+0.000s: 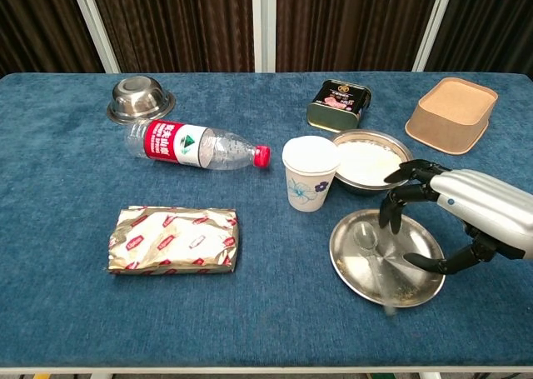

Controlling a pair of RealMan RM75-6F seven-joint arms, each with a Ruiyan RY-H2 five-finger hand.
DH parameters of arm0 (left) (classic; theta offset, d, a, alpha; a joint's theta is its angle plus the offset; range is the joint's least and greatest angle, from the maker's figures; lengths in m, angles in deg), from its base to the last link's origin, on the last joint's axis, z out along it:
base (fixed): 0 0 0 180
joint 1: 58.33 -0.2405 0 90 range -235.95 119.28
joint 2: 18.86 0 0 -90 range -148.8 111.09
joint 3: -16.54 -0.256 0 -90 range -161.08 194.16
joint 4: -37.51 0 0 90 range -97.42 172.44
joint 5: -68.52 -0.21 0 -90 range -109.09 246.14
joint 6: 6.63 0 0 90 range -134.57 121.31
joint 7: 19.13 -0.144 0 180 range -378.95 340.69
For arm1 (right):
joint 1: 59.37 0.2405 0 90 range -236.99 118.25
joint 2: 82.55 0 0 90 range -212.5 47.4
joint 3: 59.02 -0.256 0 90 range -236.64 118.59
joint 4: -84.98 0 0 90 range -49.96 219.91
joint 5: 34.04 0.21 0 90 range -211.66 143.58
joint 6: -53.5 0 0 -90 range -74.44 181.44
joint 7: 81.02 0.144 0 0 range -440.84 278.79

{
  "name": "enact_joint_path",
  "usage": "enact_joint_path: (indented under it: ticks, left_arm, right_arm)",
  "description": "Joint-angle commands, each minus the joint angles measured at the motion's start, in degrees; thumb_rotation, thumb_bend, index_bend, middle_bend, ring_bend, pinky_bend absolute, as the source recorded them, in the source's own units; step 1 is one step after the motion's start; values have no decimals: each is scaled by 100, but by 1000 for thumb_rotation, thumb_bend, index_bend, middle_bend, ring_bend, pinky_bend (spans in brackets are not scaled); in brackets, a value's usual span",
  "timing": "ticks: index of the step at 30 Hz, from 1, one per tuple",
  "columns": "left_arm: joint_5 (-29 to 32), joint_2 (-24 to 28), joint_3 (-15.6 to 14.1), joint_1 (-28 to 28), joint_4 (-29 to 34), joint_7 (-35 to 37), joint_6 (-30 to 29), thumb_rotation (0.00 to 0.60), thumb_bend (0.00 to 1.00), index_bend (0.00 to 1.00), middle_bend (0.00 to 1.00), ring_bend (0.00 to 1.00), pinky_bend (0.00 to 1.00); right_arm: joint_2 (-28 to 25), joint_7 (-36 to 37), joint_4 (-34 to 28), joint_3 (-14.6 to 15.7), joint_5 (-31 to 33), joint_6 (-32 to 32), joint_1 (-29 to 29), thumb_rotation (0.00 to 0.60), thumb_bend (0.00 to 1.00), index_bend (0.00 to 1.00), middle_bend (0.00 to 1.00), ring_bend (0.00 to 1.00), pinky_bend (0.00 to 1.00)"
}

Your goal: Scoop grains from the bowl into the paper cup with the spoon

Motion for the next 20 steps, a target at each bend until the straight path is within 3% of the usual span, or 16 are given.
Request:
enact_joint_path:
  ticks: [1, 7, 12, 16, 20]
  left_arm:
    - [-7, -1, 0, 2, -6, 12, -2, 600, 170, 162, 137, 94, 68]
    - [-10, 17, 8, 11, 4, 63, 10, 600, 170, 162, 136, 94, 68]
    - [1, 26, 25, 61, 4, 102, 84, 600, 170, 162, 136, 94, 68]
    - [-19, 16, 38, 88, 14, 79, 89, 600, 170, 162, 136, 94, 68]
    - [-14, 20, 47, 128, 60, 19, 139, 600, 170, 162, 137, 94, 68]
  right_arm:
    - [-91, -52, -89, -16, -48, -56, -17, 600, 166, 262, 336, 25, 0]
    - [-659, -389, -619, -251, -108, -712, -203, 600, 178, 243, 320, 18, 0]
    - [-1589, -1042, -1356, -598, 440, -1093, -571, 600, 225, 231, 283, 52, 0]
    - [-2371, -1770, -2159, -654, 955, -1176, -935, 600, 231, 108, 174, 14, 0]
    - [-2940, -1701, -2883, -613, 1246, -1272, -1271, 600, 239, 23, 108, 0, 0]
